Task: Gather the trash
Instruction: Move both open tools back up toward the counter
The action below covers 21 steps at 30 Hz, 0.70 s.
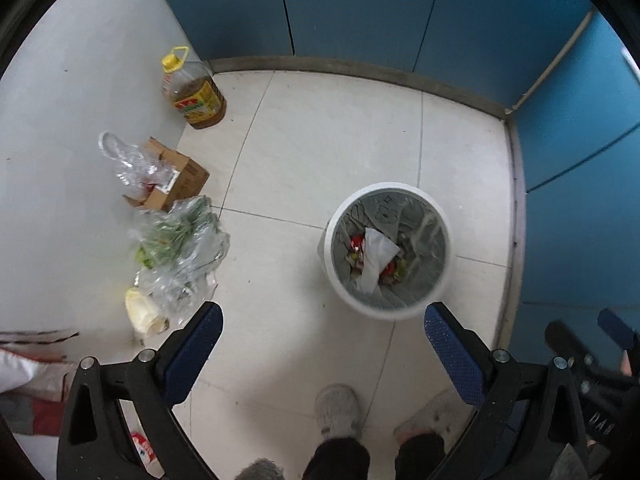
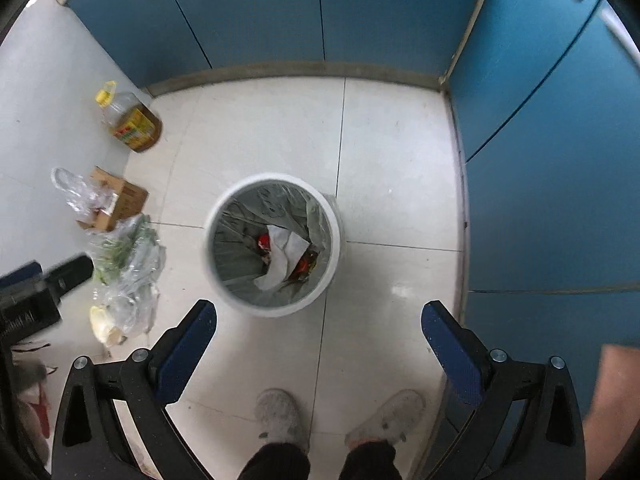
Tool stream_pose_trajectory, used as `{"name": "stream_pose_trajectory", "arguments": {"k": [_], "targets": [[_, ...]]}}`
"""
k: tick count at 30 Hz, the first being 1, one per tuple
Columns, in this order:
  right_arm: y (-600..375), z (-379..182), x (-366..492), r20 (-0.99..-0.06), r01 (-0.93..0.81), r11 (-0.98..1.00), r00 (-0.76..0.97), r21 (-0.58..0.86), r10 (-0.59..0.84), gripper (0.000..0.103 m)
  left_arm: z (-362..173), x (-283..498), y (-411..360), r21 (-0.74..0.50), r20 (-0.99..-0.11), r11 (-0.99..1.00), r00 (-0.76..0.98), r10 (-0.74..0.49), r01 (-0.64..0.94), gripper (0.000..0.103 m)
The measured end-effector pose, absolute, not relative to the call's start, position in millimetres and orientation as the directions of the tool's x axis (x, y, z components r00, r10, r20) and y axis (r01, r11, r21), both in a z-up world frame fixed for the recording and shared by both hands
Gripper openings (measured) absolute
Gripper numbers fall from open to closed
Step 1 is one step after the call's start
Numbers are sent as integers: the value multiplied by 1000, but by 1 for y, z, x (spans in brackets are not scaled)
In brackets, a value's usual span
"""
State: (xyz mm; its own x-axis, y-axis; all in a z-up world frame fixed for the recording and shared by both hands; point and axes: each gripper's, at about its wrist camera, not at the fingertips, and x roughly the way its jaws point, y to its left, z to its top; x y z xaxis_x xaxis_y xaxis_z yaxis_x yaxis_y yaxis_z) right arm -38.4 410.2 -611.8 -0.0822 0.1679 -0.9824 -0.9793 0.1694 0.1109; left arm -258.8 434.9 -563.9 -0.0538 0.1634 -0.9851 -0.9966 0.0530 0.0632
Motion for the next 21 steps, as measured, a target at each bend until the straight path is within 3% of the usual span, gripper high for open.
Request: {"name": "stream_pose_trajectory", "arguments": {"k": [13, 21], "targets": [[328, -354, -28, -953, -974, 184, -76, 135, 294, 103, -347, -271, 348, 17, -963, 55, -1, 268, -998, 103], [289, -243, -33, -919, -976, 156, -79, 150, 386, 103, -253, -269, 306, 9, -934, 88, 23, 357, -996, 103]]}}
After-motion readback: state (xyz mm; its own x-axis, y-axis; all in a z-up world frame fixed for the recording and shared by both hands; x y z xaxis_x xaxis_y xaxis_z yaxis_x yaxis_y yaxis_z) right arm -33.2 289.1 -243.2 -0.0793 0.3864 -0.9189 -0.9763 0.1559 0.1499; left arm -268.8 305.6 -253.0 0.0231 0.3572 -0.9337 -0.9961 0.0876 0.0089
